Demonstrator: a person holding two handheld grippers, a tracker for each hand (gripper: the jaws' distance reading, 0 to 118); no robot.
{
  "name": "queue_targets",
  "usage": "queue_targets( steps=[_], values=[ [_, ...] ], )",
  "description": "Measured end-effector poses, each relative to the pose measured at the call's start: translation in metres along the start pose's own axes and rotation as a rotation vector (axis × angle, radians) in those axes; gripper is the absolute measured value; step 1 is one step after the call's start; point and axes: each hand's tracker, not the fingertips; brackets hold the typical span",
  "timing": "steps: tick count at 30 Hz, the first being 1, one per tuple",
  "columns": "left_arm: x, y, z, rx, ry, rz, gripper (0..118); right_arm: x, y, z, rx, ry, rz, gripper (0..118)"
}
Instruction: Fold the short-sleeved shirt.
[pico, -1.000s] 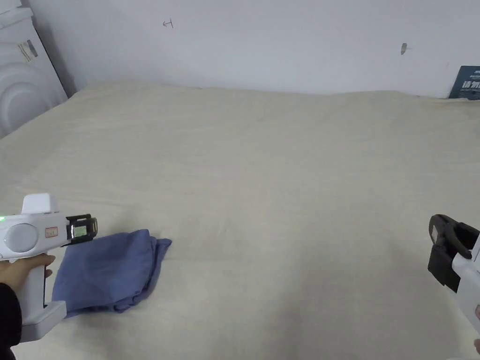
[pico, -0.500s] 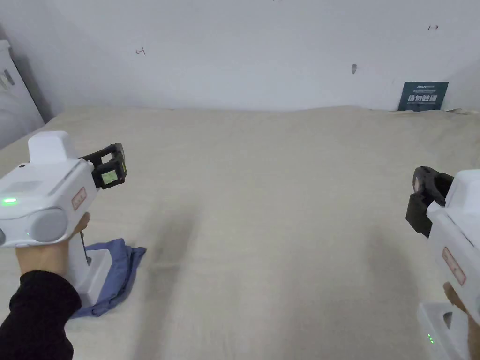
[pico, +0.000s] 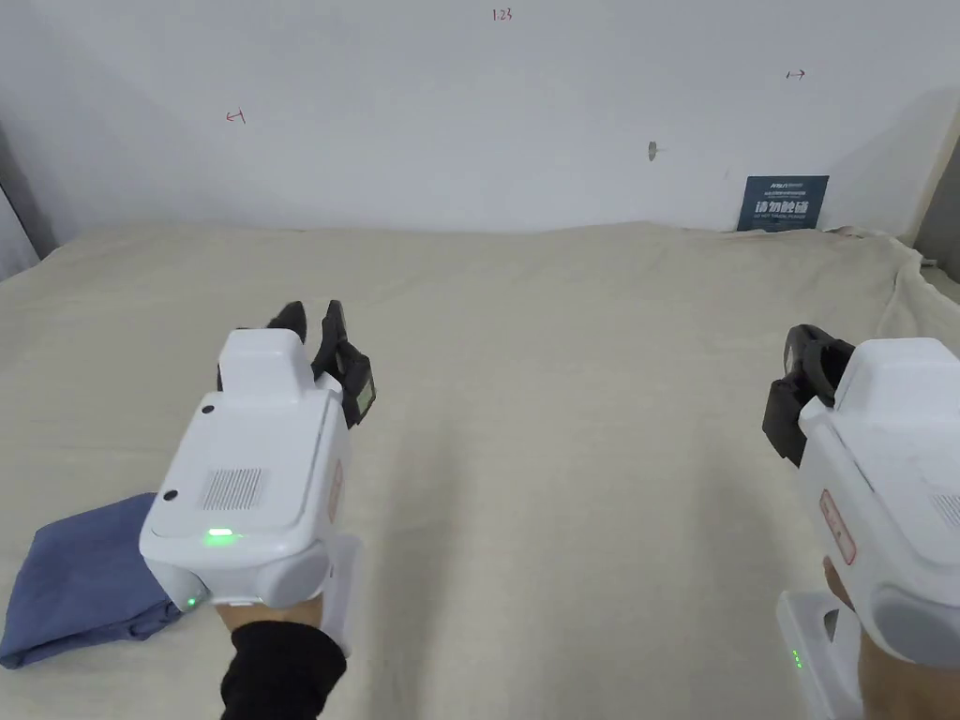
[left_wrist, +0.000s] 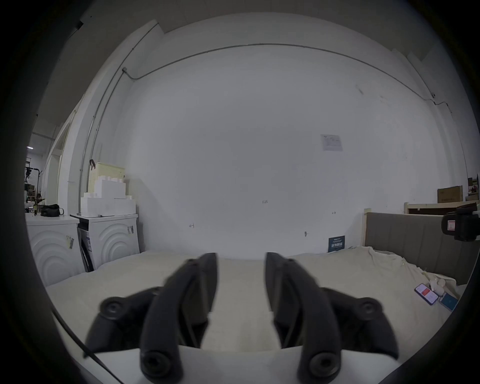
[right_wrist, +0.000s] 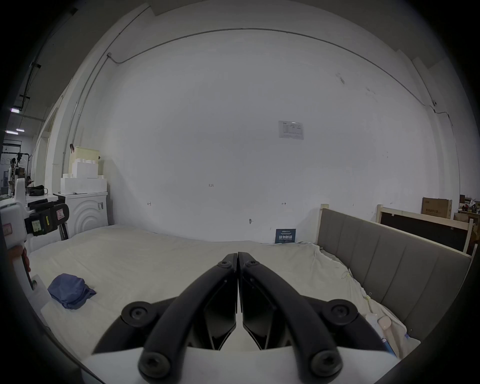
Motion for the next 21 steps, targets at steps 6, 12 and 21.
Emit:
queue_targets(
  steps=[6, 12, 21],
  values=[
    [0.012, -0.008, 0.010, 0.024, -0.040, 0.031, 0, -0.005, 0.003, 0.014, 0.015, -0.020, -0.015, 0],
    [0.022, -0.012, 0.013, 0.007, -0.077, -0.024, 0, -0.003, 0.002, 0.018, 0.015, -0.025, -0.031, 0],
    [0.021, -0.015, 0.014, -0.017, -0.088, -0.020, 0, 0.002, 0.002, 0.021, 0.018, -0.021, -0.028, 0]
  ],
)
